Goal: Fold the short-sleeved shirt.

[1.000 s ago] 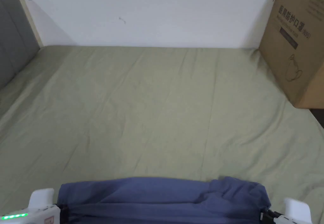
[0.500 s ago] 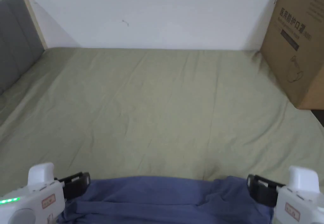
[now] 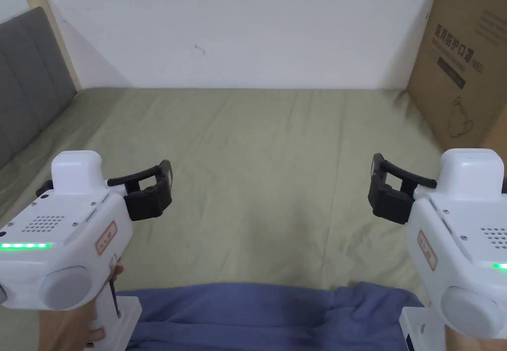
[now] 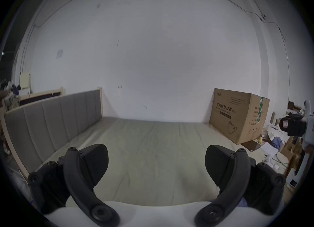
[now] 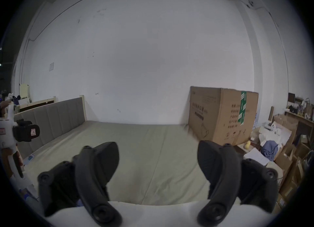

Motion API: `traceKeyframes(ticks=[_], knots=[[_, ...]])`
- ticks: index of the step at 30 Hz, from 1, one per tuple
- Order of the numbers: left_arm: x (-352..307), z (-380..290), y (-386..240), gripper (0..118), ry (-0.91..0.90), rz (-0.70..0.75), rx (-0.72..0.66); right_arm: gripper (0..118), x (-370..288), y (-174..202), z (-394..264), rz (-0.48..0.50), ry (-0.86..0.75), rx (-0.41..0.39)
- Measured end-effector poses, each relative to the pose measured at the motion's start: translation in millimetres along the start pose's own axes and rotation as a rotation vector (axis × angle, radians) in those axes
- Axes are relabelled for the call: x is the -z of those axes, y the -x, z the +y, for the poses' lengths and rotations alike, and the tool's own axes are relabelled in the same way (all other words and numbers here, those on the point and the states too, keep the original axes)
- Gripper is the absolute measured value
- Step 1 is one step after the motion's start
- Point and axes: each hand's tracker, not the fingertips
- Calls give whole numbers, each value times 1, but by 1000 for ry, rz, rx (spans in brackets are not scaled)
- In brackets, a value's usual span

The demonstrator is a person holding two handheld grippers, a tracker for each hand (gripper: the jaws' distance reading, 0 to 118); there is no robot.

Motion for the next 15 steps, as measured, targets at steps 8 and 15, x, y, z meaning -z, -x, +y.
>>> traceKeyframes(ticks=[8,15], knots=[[-2,-11,-13,0,-14,-21,17,0,-5,9,-4,-44,-38,-19],[4,-21,0,0,47,-40,-38,0,-1,7,-9,-26,-18,-24]])
